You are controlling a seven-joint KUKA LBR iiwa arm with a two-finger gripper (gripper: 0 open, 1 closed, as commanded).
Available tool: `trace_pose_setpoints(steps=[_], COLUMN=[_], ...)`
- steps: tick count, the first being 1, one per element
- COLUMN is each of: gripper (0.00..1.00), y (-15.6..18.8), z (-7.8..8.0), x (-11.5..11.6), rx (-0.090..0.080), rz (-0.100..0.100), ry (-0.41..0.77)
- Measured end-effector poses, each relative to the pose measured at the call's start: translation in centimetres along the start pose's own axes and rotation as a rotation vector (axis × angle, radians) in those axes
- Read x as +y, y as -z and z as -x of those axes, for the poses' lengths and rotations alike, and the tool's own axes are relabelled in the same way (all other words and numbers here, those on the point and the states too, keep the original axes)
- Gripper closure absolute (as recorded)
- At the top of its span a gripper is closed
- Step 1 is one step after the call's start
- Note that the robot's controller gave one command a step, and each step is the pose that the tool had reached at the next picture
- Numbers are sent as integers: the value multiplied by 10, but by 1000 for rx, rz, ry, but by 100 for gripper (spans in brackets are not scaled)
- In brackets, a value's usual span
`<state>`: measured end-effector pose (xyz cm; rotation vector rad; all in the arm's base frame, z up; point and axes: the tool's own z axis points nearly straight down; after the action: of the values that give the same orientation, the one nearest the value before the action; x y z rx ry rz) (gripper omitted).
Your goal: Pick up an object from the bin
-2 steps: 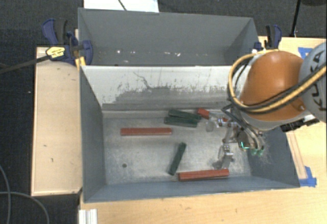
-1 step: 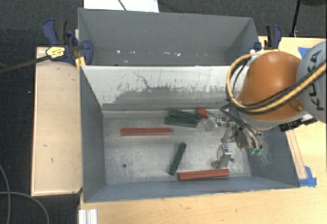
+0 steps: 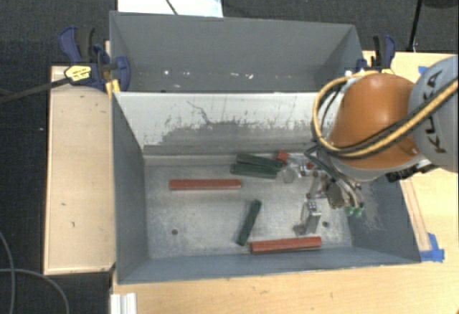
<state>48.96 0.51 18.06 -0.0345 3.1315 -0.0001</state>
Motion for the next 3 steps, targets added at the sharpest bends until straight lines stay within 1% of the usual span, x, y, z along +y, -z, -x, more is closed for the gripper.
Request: trace_pose_setpoints(steps=[1,2,3], gripper=[0,0,0], y=[4,-39,-99], z=[4,22,6], x=[-22,2,-1], rx=[10,-2,5], rz=[2,0,2], ry=[208,249,136])
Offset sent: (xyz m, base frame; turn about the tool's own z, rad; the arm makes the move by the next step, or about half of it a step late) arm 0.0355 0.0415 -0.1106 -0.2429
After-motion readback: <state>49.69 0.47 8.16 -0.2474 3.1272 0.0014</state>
